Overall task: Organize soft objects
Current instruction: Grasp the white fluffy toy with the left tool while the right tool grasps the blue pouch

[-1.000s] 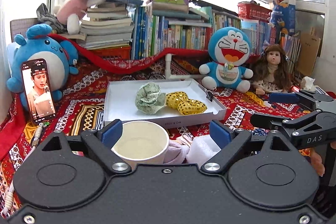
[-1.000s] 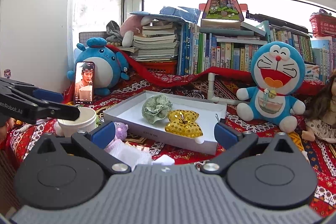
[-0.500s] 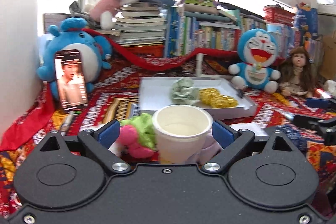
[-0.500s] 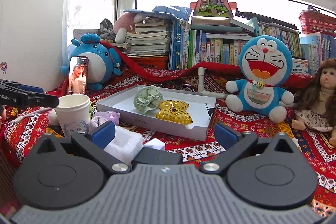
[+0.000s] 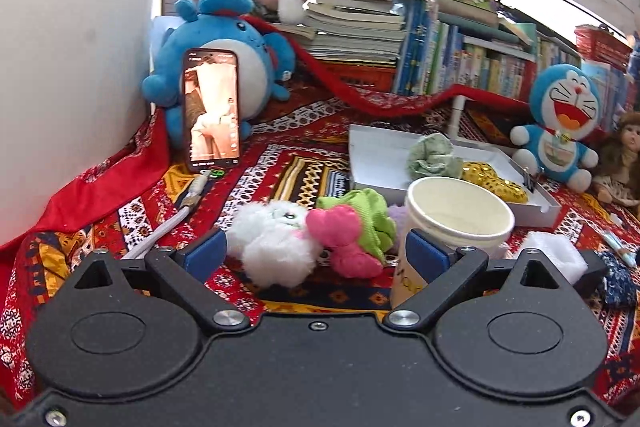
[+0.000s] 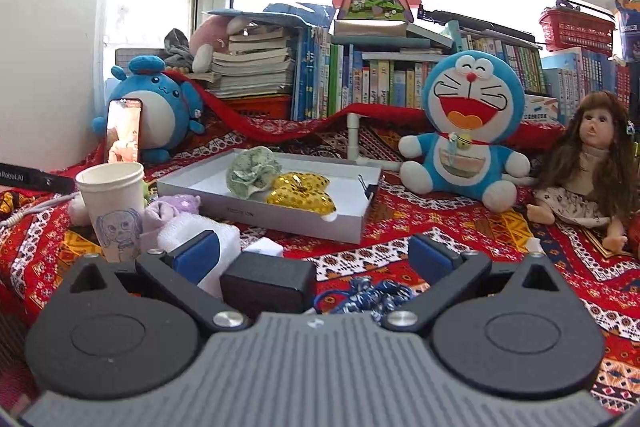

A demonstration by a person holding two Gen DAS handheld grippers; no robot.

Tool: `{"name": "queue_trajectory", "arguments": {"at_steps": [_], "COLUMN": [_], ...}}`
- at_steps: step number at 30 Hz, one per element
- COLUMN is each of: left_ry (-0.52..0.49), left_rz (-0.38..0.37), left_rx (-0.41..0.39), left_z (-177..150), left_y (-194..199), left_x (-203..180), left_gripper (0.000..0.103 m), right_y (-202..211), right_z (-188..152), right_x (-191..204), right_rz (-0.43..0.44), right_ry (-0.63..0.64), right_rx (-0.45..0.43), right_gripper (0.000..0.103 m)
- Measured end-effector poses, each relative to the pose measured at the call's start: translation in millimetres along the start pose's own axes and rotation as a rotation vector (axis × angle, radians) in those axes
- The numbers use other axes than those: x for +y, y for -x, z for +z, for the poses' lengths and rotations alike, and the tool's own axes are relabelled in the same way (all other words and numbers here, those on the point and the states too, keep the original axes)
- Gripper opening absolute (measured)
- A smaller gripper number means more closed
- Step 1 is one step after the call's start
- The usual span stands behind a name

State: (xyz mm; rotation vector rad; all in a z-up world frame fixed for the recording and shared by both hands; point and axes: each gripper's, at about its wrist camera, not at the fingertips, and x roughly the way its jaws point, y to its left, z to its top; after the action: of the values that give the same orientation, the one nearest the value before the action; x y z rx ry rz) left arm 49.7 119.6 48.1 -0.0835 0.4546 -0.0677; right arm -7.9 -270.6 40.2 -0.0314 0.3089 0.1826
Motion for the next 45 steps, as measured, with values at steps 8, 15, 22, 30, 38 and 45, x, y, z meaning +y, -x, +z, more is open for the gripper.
{"name": "queue_trajectory", "arguments": {"at_steps": [8, 15, 22, 30, 38, 45], "left_ry": [0.059, 0.123, 0.169, 0.248, 0.22, 0.188], "left_rz": [0.104, 0.142, 0.14, 0.095, 0.104, 0.114], "left_rx": [0.039, 0.074, 0.087, 0.092, 0.092, 0.092], "left_z": [-6.6, -12.6, -13.9, -10.4, -6.1, -3.0], "left_y": [-22.7, -40.1, -48.5, -55.9, -65.8, -76.3], "left_x": [15.9, 26.9, 33.3, 38.7, 31.3, 23.6], "left_gripper": [0.095, 0.087, 0.08, 0.071, 0.069, 0.069], "right_y": [0.3, 1.0, -3.9, -13.8, -17.2, -21.3], "right_z": [-14.6, -25.5, -32.1, -36.6, -36.3, -37.2], "right_x": [-8.8, -15.3, -15.1, -8.4, -9.8, -9.9], "right_rz": [-0.036, -0.055, -0.072, -0.087, -0.123, -0.137], "right_ry": [-0.046, -0.081, -0.087, -0.081, -0.091, -0.093], "right_rx": [0.052, 0.089, 0.113, 0.156, 0.161, 0.164], "right_gripper": [0.103, 0.102, 0.1, 0.083, 0.076, 0.076]}}
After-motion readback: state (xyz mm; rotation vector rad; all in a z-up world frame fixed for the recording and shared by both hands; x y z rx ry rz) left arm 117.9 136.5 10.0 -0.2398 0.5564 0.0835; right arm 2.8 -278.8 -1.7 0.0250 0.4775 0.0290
